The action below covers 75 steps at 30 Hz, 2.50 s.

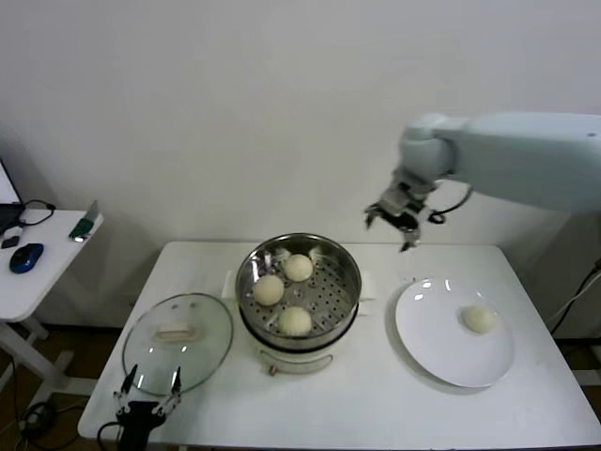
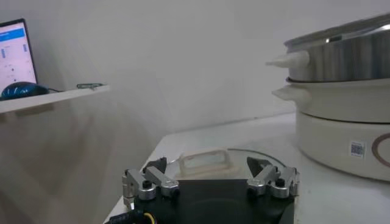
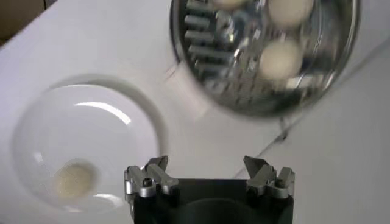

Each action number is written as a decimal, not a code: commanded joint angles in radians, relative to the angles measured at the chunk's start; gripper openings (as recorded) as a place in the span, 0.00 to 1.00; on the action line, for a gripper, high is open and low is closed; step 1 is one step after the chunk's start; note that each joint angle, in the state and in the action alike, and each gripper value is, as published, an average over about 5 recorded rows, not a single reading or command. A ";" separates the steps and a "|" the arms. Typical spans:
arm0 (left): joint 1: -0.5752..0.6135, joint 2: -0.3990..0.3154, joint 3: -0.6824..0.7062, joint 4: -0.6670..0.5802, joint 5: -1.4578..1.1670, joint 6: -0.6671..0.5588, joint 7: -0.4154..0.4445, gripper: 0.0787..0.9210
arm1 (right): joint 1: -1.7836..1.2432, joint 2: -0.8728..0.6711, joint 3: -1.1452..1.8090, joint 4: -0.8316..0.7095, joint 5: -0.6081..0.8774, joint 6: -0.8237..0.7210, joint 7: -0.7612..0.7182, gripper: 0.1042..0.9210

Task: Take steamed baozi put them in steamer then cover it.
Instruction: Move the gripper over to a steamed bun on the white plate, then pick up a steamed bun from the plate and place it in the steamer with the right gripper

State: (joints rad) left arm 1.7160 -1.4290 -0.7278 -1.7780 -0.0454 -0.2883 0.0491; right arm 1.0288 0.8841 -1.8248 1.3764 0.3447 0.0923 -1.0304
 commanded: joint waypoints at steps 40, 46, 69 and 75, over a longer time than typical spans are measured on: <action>0.025 -0.015 -0.013 -0.016 0.008 0.004 0.003 0.88 | -0.857 -0.213 0.597 -0.500 -0.197 -0.119 0.058 0.88; 0.026 -0.015 -0.013 -0.017 0.008 0.003 0.001 0.88 | -0.856 -0.203 0.599 -0.509 -0.203 -0.119 0.067 0.85; 0.022 -0.004 -0.010 -0.019 0.005 0.002 -0.001 0.88 | 0.058 -0.102 -0.039 -0.140 0.278 -0.225 0.042 0.68; 0.022 -0.002 -0.001 -0.033 0.007 0.010 -0.001 0.88 | 0.245 0.025 -0.059 0.045 0.484 -0.297 0.057 0.69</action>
State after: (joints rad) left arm 1.7376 -1.4334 -0.7274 -1.8120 -0.0387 -0.2771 0.0478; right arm 0.8086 0.7573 -1.6626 1.1531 0.4902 -0.1134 -0.9830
